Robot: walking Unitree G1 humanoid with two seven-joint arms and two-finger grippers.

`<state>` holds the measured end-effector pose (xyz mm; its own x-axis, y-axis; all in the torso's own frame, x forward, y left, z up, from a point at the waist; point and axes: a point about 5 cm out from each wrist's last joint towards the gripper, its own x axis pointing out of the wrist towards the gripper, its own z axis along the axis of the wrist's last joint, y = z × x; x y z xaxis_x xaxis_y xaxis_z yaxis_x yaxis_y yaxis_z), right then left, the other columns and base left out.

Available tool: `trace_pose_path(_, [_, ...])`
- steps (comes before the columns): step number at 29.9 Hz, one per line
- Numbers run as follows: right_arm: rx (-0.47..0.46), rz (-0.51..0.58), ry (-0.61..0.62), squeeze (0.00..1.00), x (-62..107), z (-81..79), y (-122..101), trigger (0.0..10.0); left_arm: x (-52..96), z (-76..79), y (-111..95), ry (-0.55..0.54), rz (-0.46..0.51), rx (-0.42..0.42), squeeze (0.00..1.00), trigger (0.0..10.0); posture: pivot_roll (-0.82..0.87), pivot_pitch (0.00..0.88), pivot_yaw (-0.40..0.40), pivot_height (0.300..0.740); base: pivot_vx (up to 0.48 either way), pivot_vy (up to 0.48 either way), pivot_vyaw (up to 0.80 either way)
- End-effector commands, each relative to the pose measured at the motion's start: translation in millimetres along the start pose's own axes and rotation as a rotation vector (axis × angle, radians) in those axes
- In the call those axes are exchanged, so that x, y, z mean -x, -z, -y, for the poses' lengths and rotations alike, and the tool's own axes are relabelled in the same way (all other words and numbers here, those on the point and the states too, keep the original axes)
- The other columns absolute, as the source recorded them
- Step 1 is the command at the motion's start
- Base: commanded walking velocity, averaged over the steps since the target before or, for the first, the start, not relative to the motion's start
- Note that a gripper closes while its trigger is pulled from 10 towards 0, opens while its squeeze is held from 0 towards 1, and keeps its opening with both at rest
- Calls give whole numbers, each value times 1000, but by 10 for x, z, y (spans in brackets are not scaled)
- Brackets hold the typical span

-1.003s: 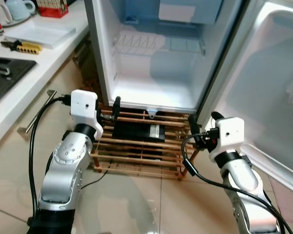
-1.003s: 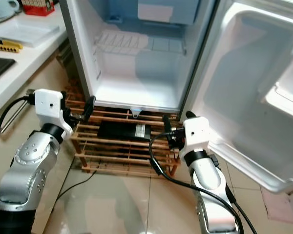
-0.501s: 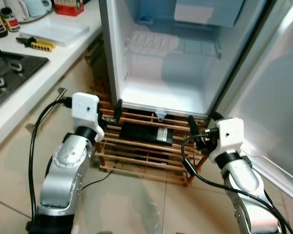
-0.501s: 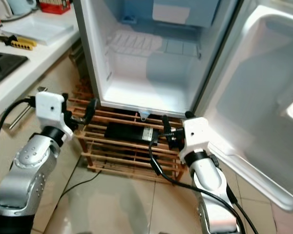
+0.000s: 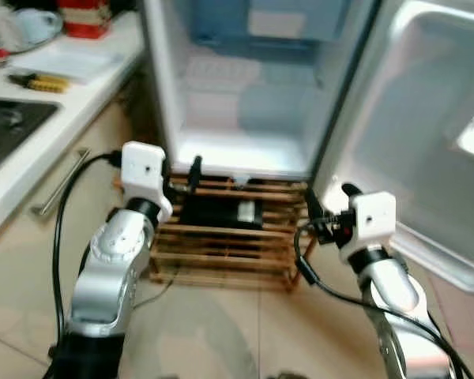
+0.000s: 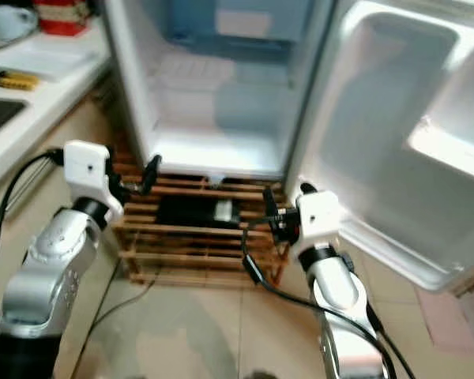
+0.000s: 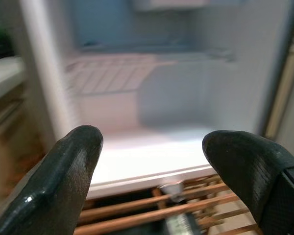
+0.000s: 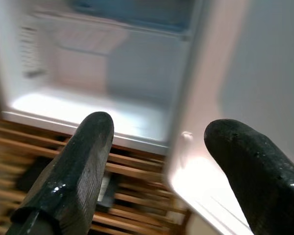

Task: Restocking fridge

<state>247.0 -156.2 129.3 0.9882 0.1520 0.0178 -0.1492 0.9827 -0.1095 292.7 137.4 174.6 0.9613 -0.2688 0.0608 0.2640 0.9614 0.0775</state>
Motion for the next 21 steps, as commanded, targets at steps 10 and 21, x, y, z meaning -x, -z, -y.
trace_pose_path(10, [-2,30,-40,0,-63,-87,-45,10000,26,-79,10,-27,-2,-31,0,10000,23,0,-38,740,0,137,0])
trace_pose_path(21, [7,25,-45,0,-89,-87,-27,10000,28,-46,40,-16,-17,-103,0,10000,24,0,-42,740,0,-349,0])
